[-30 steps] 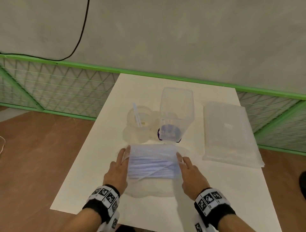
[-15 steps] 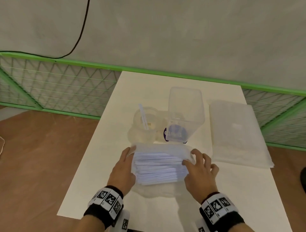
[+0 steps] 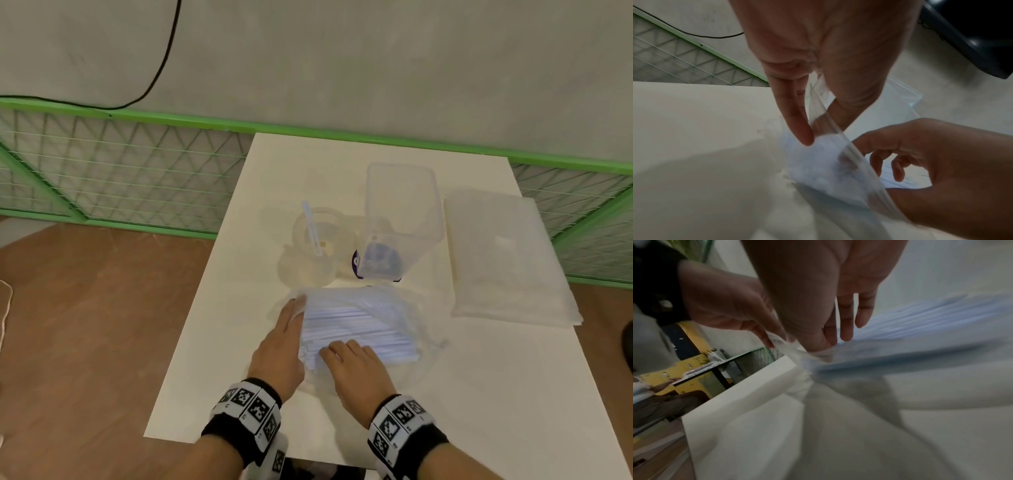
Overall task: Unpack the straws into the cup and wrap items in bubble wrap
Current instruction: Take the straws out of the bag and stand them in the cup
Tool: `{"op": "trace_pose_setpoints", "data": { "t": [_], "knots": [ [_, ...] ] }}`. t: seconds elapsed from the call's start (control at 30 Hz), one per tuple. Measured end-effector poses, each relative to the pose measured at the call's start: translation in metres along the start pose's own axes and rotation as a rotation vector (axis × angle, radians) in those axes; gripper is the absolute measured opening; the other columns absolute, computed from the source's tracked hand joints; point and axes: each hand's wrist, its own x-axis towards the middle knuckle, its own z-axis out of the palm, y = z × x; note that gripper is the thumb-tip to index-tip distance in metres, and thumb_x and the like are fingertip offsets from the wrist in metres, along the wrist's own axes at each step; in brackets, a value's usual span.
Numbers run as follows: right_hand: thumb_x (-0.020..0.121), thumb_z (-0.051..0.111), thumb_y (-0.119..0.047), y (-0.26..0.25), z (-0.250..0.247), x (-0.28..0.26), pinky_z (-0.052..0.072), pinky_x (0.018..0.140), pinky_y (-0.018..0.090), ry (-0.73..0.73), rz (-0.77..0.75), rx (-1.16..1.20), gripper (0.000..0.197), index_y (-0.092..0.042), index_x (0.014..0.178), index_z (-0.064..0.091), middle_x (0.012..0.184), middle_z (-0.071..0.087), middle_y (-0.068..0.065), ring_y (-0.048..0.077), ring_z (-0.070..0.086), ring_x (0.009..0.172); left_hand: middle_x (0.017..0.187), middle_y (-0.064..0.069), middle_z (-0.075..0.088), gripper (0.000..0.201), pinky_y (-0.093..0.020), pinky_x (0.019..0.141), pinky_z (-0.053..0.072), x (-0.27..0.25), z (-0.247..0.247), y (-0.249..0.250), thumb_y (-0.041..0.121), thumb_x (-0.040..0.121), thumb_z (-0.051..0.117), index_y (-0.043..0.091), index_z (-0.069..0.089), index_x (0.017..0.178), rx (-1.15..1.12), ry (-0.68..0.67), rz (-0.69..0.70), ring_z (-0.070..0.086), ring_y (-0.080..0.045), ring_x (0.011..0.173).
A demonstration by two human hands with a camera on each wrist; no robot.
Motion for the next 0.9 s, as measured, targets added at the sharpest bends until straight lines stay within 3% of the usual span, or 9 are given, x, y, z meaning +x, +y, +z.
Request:
{"op": "trace_pose_setpoints", "data": {
  "t": [0.3,0.4,0.5,0.8,0.83,0.9],
  "knots": [
    [0.023,0.086,-0.010,-0.003,0.004,0.004,0.050,0.053,0.034,-0.143,0.075,-0.086,0.053,-0.016,0.074,0.070,0.072,0.063,0.002,0.023,0.061,0.064,0.161,0.023,-0.008,0.103,-0.030,0.076,0.050,-0.008,0.005,-0.002,-0.009,0.076,0.048,0.039,0.002,0.155,-0.003,-0.023,-0.001,0.057,-0.020,0.108],
    [0.028,0.086,-0.010,-0.004,0.005,0.005,0.049,0.053,0.035,-0.146,0.085,-0.107,0.047,-0.017,0.072,0.070,0.070,0.063,0.001,0.023,0.061,0.063,0.161,0.023,-0.008,0.102,-0.024,0.071,0.043,-0.010,0.006,-0.002,-0.009,0.077,0.047,0.040,0.001,0.155,-0.014,-0.016,-0.005,0.057,-0.019,0.105],
    [0.036,0.086,-0.011,-0.004,0.006,0.006,0.050,0.057,0.037,-0.139,0.104,-0.098,0.048,-0.018,0.081,0.069,0.073,0.064,0.000,0.024,0.061,0.067,0.161,0.023,-0.008,0.103,-0.020,0.067,0.040,-0.012,0.007,-0.003,-0.010,0.077,0.047,0.039,0.001,0.155,-0.019,-0.012,-0.006,0.058,-0.017,0.099],
    [0.036,0.089,-0.011,-0.005,0.000,0.013,0.050,0.058,0.039,-0.209,0.133,-0.128,0.040,-0.017,0.070,0.069,0.069,0.063,0.001,0.024,0.061,0.065,0.161,0.025,-0.009,0.104,-0.026,0.073,0.050,-0.015,0.006,-0.004,-0.010,0.078,0.048,0.041,0.000,0.154,-0.034,0.003,-0.008,0.057,-0.015,0.108],
    [0.041,0.088,-0.011,-0.006,-0.002,0.014,0.051,0.061,0.040,-0.222,0.135,-0.129,0.037,-0.016,0.073,0.069,0.072,0.064,0.002,0.025,0.062,0.068,0.161,0.025,-0.009,0.104,-0.026,0.073,0.050,-0.016,0.006,-0.003,-0.010,0.078,0.048,0.040,-0.001,0.155,-0.035,0.003,-0.010,0.057,-0.015,0.109],
    [0.068,0.075,-0.008,-0.008,-0.008,0.014,0.048,0.078,0.044,-0.272,0.113,-0.133,0.026,-0.013,0.092,0.069,0.091,0.066,0.006,0.029,0.062,0.089,0.161,0.024,-0.009,0.102,-0.021,0.069,0.044,-0.017,0.007,-0.003,-0.010,0.079,0.049,0.039,0.001,0.155,-0.027,0.001,-0.016,0.058,-0.015,0.106]
  ]
}}
